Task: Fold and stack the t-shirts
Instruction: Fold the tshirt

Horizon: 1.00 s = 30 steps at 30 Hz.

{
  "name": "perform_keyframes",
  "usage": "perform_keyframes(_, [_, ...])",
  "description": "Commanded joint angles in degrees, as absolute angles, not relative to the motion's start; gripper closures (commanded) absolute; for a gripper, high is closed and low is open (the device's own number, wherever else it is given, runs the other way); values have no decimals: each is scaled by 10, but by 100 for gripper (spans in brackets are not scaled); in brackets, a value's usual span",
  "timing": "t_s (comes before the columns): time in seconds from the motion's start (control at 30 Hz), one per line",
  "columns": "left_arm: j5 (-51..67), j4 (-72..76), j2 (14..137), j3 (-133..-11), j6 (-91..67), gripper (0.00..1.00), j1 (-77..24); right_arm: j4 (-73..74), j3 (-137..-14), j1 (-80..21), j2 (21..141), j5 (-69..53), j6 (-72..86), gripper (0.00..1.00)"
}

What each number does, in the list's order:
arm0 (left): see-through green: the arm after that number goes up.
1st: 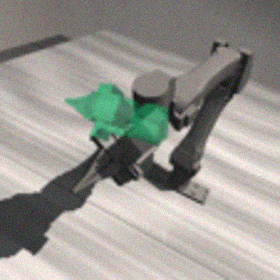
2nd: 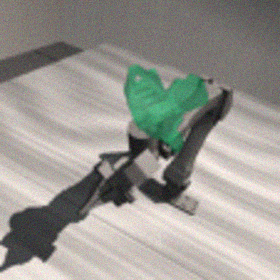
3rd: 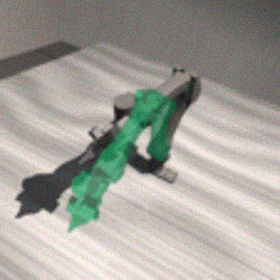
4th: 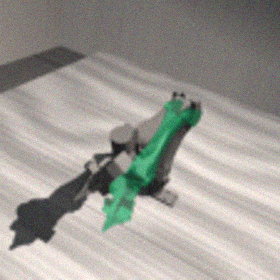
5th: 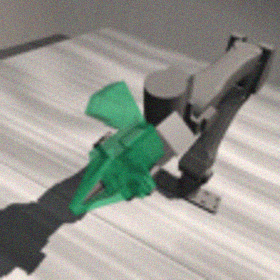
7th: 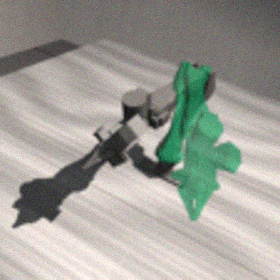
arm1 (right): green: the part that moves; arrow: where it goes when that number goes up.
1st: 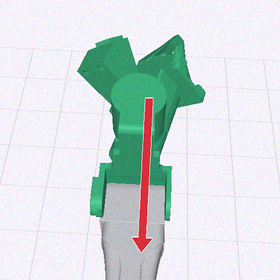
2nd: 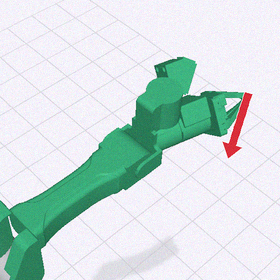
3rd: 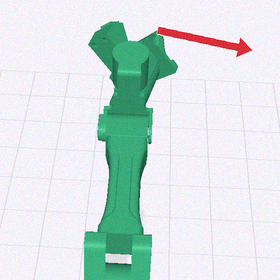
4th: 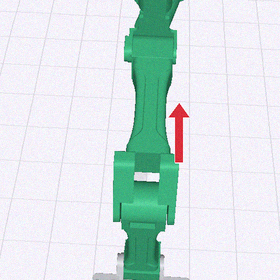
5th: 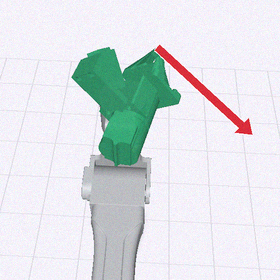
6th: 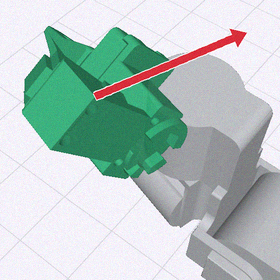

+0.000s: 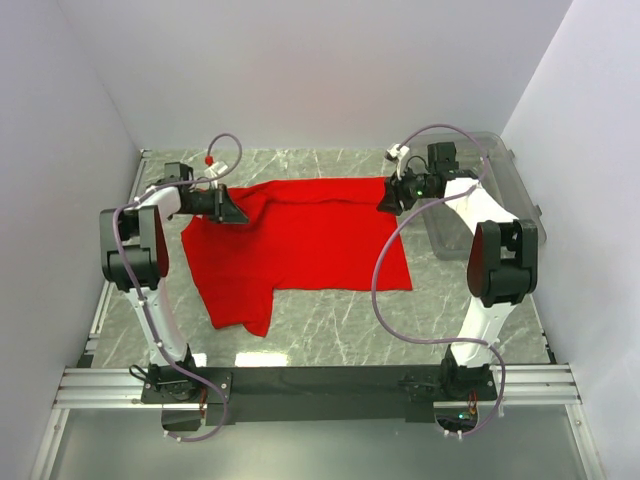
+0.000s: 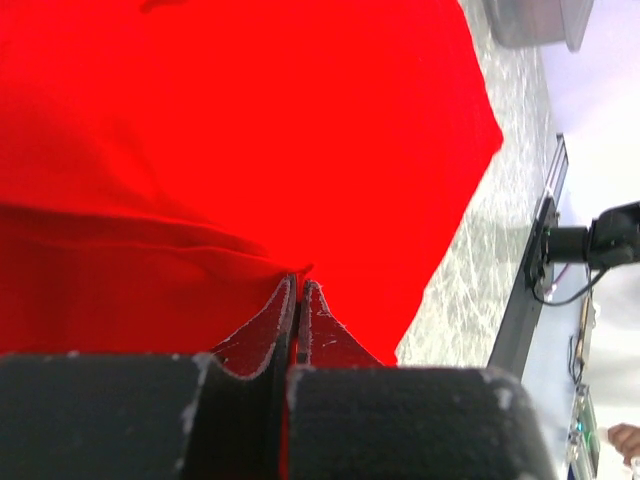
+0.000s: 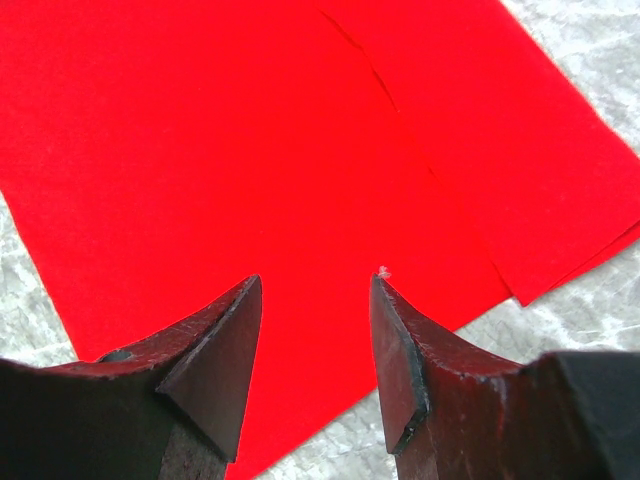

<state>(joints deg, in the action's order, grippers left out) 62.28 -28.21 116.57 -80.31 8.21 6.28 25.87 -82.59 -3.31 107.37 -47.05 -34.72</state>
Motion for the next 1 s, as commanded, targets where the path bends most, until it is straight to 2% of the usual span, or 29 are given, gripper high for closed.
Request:
perform_keyframes(0.0, [650, -303, 1147, -805, 119, 99, 41, 239, -814, -28, 1040, -483, -342, 46])
perform_keyframes(0.23, [627, -351, 1116, -767, 174, 99, 30, 236, -809, -27, 1034, -483, -342, 45])
perform_keyframes(0.33, [594, -371, 1096, -742, 194, 83, 25, 233, -807, -27, 1035, -483, -339, 46])
perform_keyframes(0.37, [581, -366, 1080, -733, 190, 60, 25, 232, -807, -26, 1035, -484, -338, 46])
perform_keyframes(0.4, [558, -359, 1070, -715, 175, 44, 25, 229, -805, -27, 1035, -485, -338, 46])
perform_keyframes(0.43, [545, -324, 1056, -706, 159, 35, 28, 228, -803, -26, 1034, -487, -337, 46])
perform_keyframes(0.47, [530, -307, 1026, -697, 142, 28, 32, 226, -802, -27, 1034, -487, -337, 46])
perform_keyframes(0.63, [386, -131, 920, -649, -31, 17, 47, 222, -795, -27, 1034, -488, -338, 46])
perform_keyframes(0.67, [361, -99, 918, -651, -54, 10, 48, 220, -795, -26, 1036, -490, -337, 46])
perform_keyframes(0.83, [305, -131, 1007, -743, -144, 11, 45, 216, -796, -27, 1036, -494, -326, 46])
perform_keyframes(0.97, [278, -158, 1078, -790, -166, 21, 29, 213, -783, -26, 1026, -491, -325, 46])
